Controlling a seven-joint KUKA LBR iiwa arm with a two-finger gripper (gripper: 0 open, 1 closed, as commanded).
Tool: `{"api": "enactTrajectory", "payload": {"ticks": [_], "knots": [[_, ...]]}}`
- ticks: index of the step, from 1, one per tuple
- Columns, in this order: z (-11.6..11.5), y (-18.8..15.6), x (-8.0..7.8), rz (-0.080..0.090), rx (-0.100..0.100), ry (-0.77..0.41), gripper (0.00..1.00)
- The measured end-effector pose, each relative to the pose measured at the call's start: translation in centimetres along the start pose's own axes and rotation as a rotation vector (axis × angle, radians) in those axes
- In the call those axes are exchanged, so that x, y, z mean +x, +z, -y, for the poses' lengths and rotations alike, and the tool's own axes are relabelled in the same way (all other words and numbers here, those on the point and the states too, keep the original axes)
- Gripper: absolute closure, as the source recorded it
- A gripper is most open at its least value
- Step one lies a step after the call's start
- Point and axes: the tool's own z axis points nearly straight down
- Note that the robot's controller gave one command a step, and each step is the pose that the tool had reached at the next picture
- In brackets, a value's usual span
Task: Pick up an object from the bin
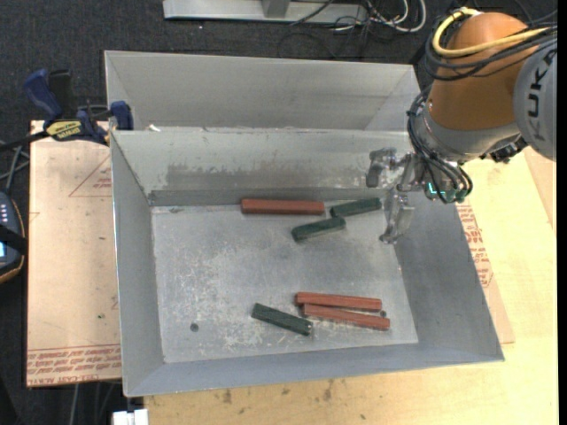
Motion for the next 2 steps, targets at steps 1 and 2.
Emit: {"api": "enactTrajectory", "payload": {"ticks": [1, 2], "knots": [[0.0, -0.5, -0.1, 0.008, 0.001, -0.002, 0.00], [-1.3, 4.4, -1.2, 0.016, 0.002, -0.049, 0.00]]}}
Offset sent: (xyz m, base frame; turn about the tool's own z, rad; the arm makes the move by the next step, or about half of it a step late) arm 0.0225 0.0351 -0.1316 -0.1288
